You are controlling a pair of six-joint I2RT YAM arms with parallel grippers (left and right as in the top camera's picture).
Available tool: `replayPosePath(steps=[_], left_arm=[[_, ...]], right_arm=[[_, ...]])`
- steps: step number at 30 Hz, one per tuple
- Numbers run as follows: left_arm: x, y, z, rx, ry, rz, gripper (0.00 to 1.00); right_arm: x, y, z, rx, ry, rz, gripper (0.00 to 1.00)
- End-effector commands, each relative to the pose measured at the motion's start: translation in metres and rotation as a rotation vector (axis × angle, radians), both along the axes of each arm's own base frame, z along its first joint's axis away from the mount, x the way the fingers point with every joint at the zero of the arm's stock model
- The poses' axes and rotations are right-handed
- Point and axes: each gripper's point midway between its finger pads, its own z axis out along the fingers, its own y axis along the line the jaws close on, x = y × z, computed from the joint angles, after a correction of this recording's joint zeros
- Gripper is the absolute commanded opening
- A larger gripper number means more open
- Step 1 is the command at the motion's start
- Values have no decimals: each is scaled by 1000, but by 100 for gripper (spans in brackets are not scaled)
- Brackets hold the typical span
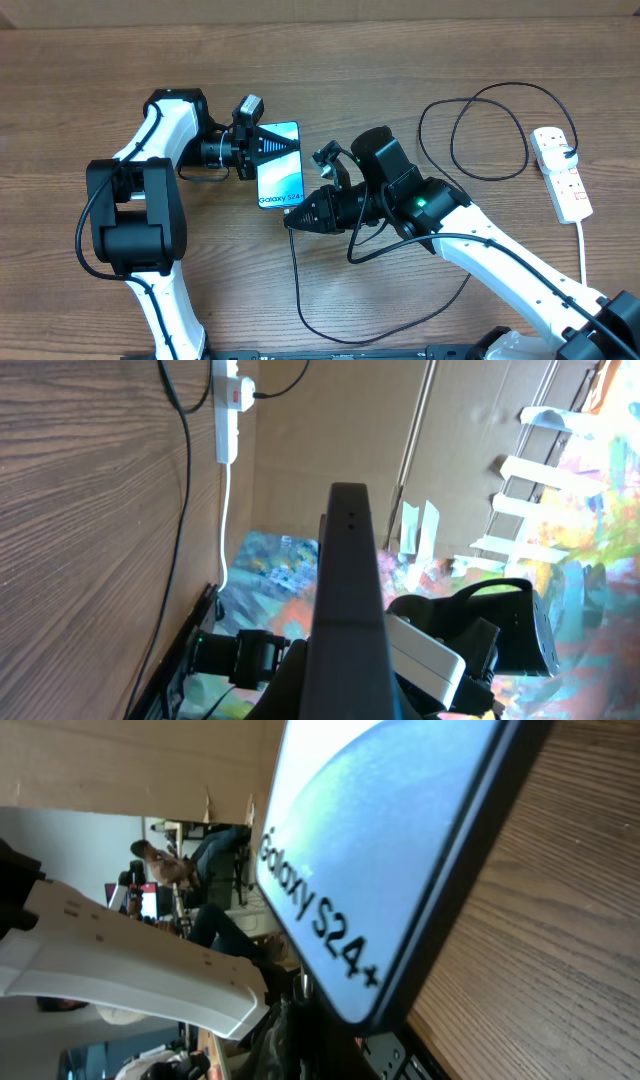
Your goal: Plug charger to phone and switch on socket
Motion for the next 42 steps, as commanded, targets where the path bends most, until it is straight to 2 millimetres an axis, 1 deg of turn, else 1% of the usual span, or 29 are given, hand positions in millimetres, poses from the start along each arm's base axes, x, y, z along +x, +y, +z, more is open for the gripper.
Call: replayPosePath(steps=[1, 17, 24, 32, 42], left_arm=[[6, 2, 8, -35, 7, 34, 5], [6, 1, 8, -35, 9, 33, 5], [6, 1, 8, -35, 8, 33, 4], [6, 1, 8, -36, 9, 33, 5], [6, 1, 8, -35, 16, 33, 5]], right_arm=[[2, 1, 6, 4, -17, -20, 4], [6, 0, 5, -6, -13, -49, 4], [8, 2, 7, 6, -28, -50, 4], [9, 2, 7, 1, -8, -67, 4], [12, 4, 11, 18, 1, -83, 4]])
